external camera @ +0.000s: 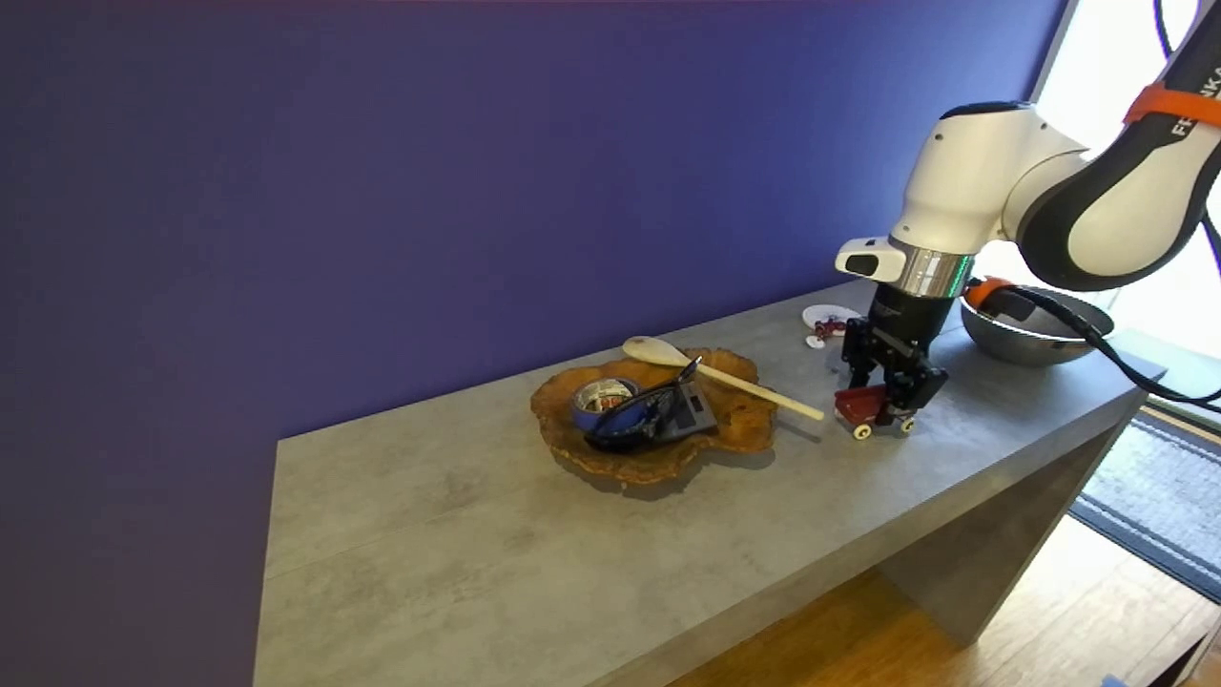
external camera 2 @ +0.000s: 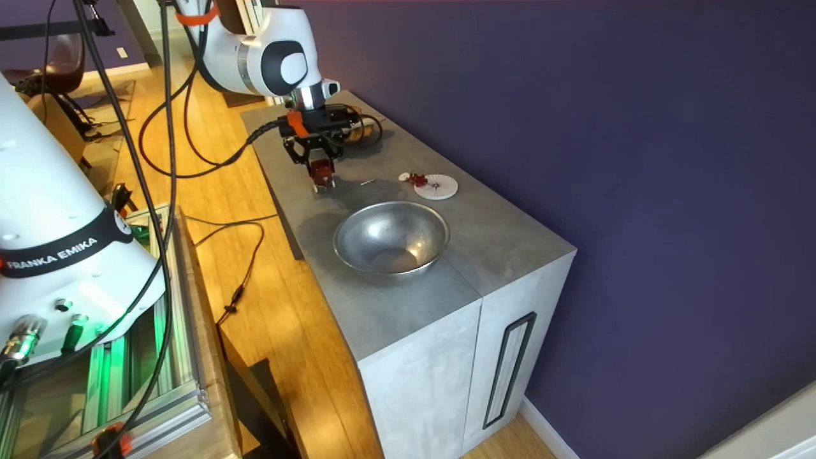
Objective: Pick up the red trolley and roll it on the table three times
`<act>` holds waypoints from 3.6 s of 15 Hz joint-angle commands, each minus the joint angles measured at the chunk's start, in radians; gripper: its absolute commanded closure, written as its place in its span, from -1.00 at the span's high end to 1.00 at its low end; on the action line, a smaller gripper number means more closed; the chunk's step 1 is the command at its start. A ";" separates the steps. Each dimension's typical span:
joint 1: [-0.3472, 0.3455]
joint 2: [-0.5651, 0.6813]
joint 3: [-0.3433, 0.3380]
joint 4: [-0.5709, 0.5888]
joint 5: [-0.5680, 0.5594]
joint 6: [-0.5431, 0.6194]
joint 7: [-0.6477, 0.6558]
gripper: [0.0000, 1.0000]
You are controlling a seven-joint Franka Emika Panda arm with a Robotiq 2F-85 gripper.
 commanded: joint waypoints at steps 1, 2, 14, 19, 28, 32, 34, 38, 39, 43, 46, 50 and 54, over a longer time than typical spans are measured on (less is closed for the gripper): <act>0.011 -0.059 0.026 -0.009 -0.030 -0.028 0.042 -0.40; 0.013 -0.064 0.042 -0.005 -0.027 -0.038 0.038 -0.40; 0.087 0.011 0.031 0.057 -0.091 -0.077 0.035 -0.40; 0.084 0.055 0.013 0.084 -0.112 -0.076 0.029 -0.40; 0.071 0.031 -0.061 0.054 -0.173 -0.107 0.020 -0.40; 0.057 0.027 -0.097 0.038 -0.208 -0.146 0.015 -0.40; 0.052 0.034 -0.116 0.033 -0.224 -0.165 0.017 -0.40; 0.049 0.009 -0.117 0.018 -0.237 -0.175 0.021 -0.40; 0.054 -0.007 -0.118 0.013 -0.242 -0.181 0.026 -0.40; 0.073 -0.080 -0.122 -0.012 -0.277 -0.255 0.039 -0.40; 0.064 -0.125 -0.109 -0.027 -0.288 -0.314 0.037 -0.40; 0.048 -0.145 -0.046 -0.033 -0.220 -0.307 0.014 -0.40; 0.056 -0.128 0.031 -0.010 -0.148 -0.300 0.001 -0.40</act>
